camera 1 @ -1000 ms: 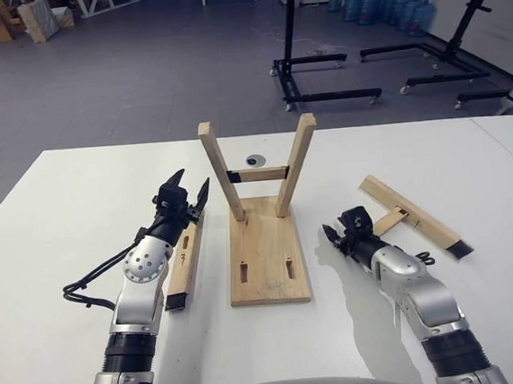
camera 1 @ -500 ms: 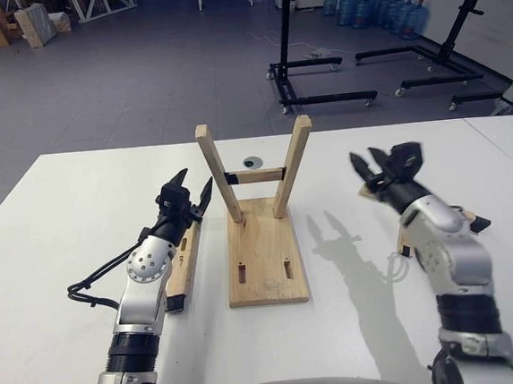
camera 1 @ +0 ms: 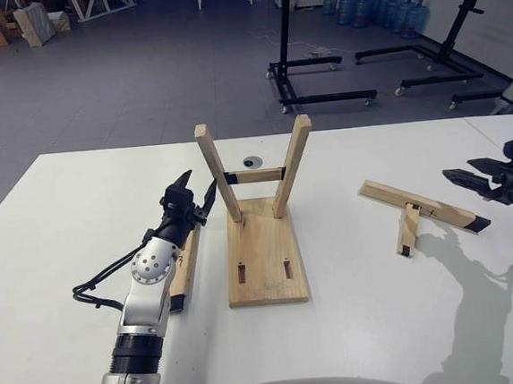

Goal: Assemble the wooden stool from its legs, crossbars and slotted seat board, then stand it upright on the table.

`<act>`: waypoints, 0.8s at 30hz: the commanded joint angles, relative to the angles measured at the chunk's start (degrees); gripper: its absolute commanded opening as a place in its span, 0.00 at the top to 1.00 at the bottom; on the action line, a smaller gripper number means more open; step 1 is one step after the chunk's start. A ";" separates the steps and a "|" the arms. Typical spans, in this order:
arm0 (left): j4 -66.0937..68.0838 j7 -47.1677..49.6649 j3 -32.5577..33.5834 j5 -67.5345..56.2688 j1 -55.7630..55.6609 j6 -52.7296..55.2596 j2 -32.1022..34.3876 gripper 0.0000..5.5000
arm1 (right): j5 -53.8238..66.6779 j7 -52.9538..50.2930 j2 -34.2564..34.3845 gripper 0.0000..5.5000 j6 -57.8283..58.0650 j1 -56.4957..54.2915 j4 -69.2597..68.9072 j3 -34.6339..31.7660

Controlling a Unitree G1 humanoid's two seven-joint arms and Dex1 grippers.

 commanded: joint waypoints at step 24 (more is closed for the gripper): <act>2.80 -1.36 -1.41 0.14 -2.60 -0.76 -0.14 0.47 | -20.87 4.30 2.00 0.31 -17.83 -0.87 18.49 16.77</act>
